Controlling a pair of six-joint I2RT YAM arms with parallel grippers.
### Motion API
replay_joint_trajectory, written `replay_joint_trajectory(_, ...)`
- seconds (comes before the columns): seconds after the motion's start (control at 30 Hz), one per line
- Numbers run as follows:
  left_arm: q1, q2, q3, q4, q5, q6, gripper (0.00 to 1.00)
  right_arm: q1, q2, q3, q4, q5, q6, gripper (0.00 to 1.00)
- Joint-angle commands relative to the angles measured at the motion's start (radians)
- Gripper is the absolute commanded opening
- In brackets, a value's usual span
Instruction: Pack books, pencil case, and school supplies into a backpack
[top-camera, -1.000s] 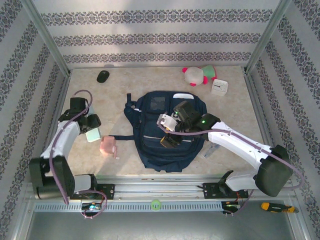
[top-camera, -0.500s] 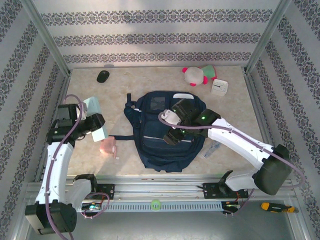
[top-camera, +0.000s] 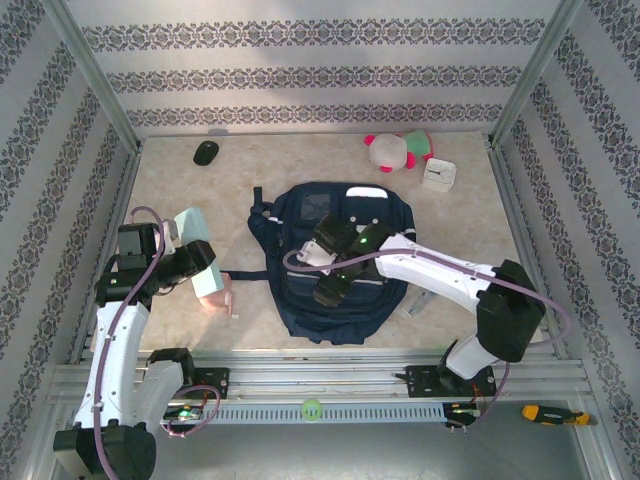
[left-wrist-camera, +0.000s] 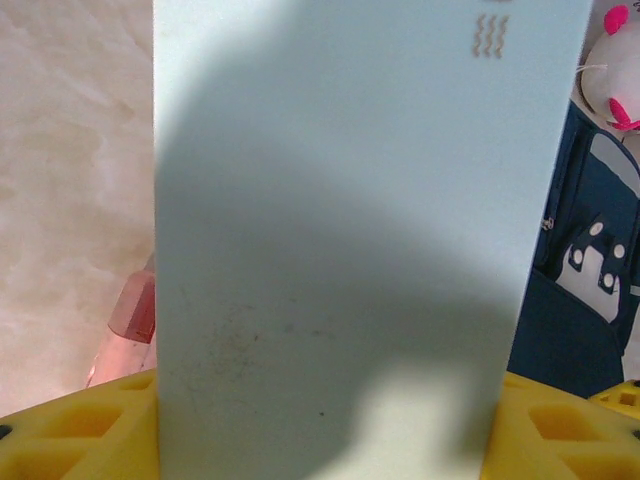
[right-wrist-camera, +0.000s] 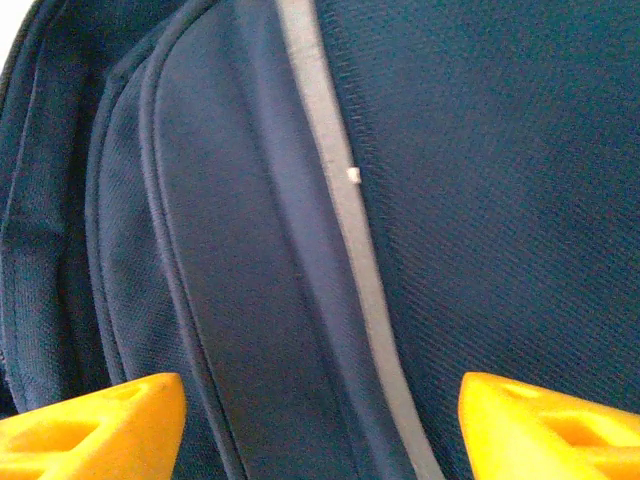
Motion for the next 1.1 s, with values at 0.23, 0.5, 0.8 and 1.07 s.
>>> replay_joint_trajectory(0.23, -0.008, -0.009, -0.017, 0.007, 0.033, -0.034, 0.34, 0.047, 0.096, 0.025, 0.021, 0.235, -0.012, 0.73)
replay_joint_trajectory(0.5, -0.033, -0.033, 0.046, 0.048, 0.109, 0.165, 0.28, -0.069, -0.115, 0.061, 0.102, 0.001, -0.026, 0.0)
replay_joint_trajectory(0.8, -0.342, -0.03, 0.077, 0.092, 0.113, 0.322, 0.26, -0.297, -0.129, 0.168, 0.111, -0.419, 0.142, 0.0)
replay_joint_trajectory(1.07, -0.674, 0.198, 0.132, 0.088, -0.013, 0.356, 0.26, -0.39, -0.073, 0.248, 0.137, -0.55, 0.282, 0.0)
